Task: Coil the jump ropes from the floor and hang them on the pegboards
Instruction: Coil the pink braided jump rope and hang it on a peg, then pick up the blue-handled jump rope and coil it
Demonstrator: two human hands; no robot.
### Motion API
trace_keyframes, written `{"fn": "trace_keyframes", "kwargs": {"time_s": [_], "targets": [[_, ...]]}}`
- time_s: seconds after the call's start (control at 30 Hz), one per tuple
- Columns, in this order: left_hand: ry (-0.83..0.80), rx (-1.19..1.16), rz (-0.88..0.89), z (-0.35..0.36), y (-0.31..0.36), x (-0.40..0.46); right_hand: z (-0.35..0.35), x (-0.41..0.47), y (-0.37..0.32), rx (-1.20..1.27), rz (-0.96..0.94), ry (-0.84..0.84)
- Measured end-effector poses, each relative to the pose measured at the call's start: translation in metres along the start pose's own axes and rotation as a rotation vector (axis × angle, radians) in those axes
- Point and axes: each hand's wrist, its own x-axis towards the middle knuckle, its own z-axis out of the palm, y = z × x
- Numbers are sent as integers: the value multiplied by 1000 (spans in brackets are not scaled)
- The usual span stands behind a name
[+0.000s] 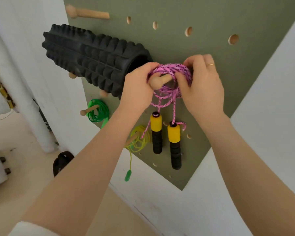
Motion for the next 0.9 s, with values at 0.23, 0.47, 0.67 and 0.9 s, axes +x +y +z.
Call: {"fn": "trace_keyframes", "kwargs": {"time_s": [0.23,0.47,0.67,0.9], "targets": [[-46,89,60,29,-6,-4,10,-12,14,-184,-155,108],[-35,-25,49,26,5,-36,-10,-35,25,-51,-159,-75],[58,81,-19,31,3,-96,-28,-84,49,46,-153,-181],[-135,24,-379,69,27,-173,-62,-151,96,56,-14,-483]]}}
